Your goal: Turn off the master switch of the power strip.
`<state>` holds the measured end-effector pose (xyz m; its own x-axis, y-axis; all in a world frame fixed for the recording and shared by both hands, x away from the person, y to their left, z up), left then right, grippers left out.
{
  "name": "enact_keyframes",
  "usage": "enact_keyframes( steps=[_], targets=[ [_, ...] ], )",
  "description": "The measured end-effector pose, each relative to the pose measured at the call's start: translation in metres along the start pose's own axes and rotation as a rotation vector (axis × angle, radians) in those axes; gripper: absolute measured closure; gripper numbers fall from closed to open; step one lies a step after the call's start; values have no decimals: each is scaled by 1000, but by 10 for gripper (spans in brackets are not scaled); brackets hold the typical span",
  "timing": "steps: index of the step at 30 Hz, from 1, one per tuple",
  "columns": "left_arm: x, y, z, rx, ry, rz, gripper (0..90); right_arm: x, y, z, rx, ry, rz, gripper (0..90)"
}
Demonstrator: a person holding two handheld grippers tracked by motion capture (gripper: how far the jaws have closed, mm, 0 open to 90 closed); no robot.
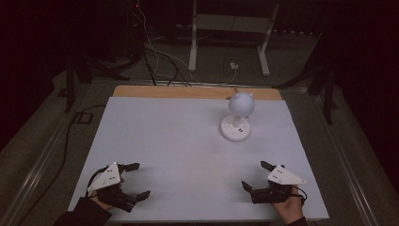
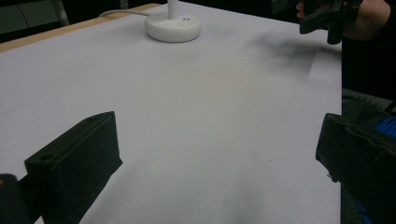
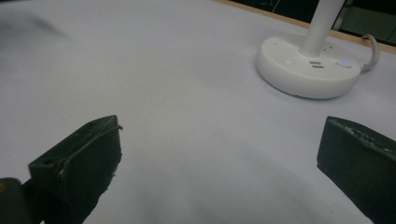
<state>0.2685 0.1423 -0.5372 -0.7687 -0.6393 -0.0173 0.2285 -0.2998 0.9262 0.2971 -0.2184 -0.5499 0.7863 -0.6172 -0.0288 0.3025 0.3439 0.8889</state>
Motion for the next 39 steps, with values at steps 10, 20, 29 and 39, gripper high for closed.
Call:
enact_keyframes(
  steps=[10,20,29,39],
  targets=[
    [0,1,0,7,0,7,3,-10,3,-3,-27,31,-20,0],
    [0,2,1,10,-1,1,3,-15,14,-6,-34,32,-11,0],
    [1,2,1,11,-1,0,3,-15,23,-8,-34,38,-9,0],
    [1,2,1,12,-2,1,3,-7,39,-7,-2,22,-27,0]
  ],
)
Point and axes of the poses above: each handheld gripper's, and its own axes: z roughly backward along the jaws, y roughly out of its top, x roughly to its right, the point moved 10 cm from there along -z, roughly forward along the jaws, and after that the axes turned 11 degrees about y, right-handed, at the moved point
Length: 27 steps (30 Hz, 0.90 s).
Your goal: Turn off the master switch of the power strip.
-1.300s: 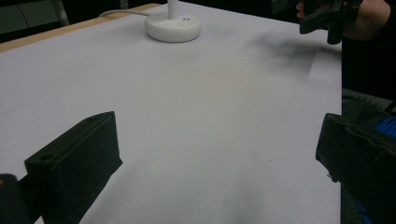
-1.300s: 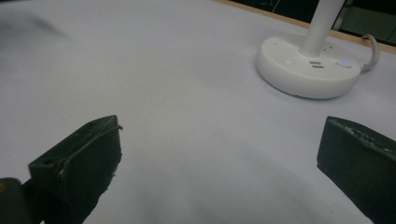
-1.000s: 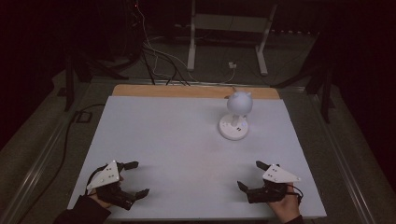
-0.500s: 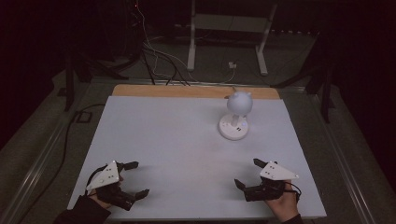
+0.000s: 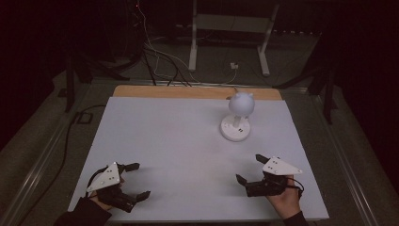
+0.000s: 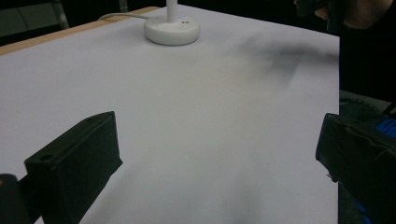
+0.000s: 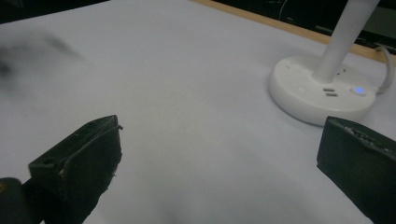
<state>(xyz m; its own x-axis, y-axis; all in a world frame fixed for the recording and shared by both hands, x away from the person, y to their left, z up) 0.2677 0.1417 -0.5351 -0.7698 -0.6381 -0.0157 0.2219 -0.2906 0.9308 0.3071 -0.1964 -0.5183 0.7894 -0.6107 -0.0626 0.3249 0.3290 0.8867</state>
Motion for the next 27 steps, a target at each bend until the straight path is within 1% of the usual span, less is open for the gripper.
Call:
enact_keyframes(
  steps=[6,10,11,14,15,18,27],
  targets=[
    [0,0,0,2,0,0,3,4,8,-1,9,-14,4,0],
    [0,1,1,3,-1,1,3,9,13,-1,17,-20,-4,0],
    [0,0,1,2,-1,1,3,12,17,-1,21,-27,-3,0],
    [0,0,1,2,-1,0,3,15,20,-1,25,-31,-3,0],
    [0,1,1,3,-1,-1,3,18,24,-1,27,-37,-2,0],
    [0,0,1,3,0,1,3,24,28,-2,32,-47,-10,0],
    [0,1,1,5,-3,1,3,38,35,-5,32,-67,-18,0]
  ],
)
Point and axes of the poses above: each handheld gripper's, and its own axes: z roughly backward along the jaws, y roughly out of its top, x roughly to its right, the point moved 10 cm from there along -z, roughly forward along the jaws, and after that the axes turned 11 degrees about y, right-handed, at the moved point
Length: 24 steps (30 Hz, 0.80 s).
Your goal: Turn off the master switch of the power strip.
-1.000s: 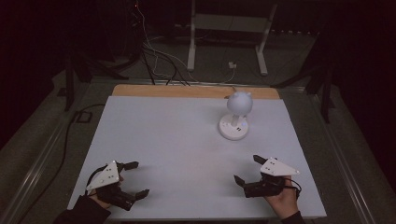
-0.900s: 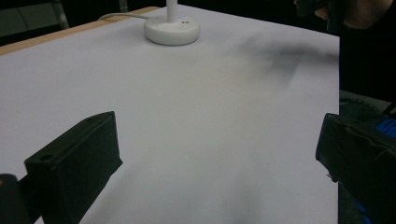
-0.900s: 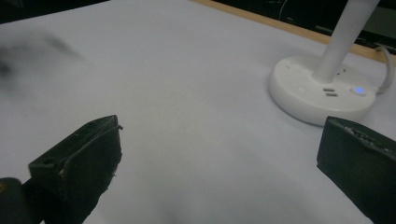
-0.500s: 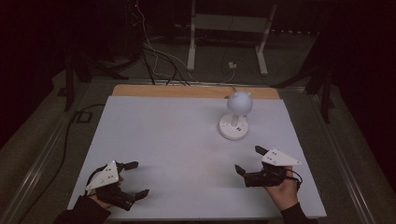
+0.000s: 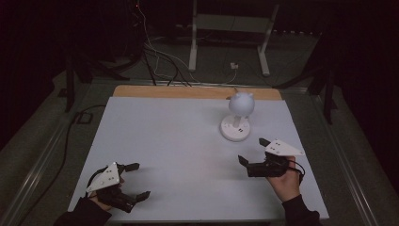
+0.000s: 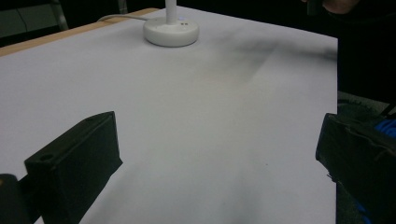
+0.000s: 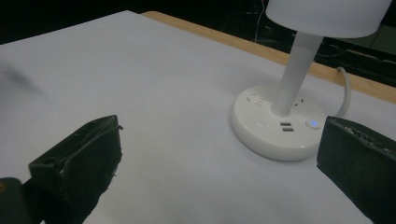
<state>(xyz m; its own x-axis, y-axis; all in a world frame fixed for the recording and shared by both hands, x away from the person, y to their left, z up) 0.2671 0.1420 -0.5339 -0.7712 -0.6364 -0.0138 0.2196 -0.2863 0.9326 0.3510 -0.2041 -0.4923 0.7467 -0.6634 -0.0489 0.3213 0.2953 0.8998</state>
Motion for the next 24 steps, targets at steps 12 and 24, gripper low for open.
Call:
enact_keyframes(
  steps=[12,24],
  targets=[
    [0,0,0,0,0,1,3,18,9,-6,3,-25,-21,0],
    [0,0,0,-1,-1,4,3,40,17,-15,-1,-56,-42,0]
  ],
)
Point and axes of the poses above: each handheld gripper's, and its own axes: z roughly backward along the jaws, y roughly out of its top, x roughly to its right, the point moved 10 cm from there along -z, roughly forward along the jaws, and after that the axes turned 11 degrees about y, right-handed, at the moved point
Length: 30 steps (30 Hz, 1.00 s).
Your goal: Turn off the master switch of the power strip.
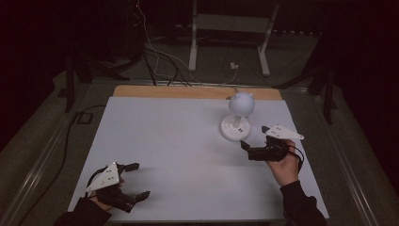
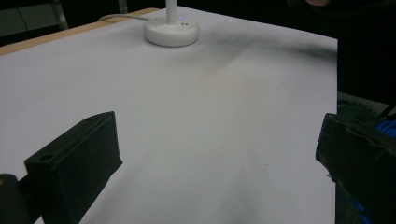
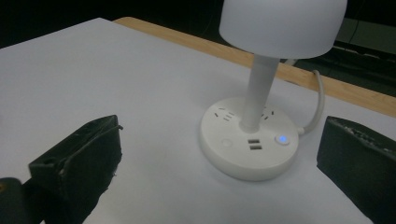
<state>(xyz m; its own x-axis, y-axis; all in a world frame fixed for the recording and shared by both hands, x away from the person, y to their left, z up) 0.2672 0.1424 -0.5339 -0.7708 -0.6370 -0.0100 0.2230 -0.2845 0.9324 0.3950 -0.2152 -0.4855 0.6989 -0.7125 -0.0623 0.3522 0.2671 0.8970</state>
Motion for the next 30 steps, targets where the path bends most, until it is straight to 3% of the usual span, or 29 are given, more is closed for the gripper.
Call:
enact_keyframes(
  steps=[14,30],
  targets=[
    [0,0,1,1,-1,4,3,26,2,-17,-28,-36,-29,0],
    [0,0,1,2,-2,7,3,61,-6,-39,-58,-79,-103,4]
  ],
)
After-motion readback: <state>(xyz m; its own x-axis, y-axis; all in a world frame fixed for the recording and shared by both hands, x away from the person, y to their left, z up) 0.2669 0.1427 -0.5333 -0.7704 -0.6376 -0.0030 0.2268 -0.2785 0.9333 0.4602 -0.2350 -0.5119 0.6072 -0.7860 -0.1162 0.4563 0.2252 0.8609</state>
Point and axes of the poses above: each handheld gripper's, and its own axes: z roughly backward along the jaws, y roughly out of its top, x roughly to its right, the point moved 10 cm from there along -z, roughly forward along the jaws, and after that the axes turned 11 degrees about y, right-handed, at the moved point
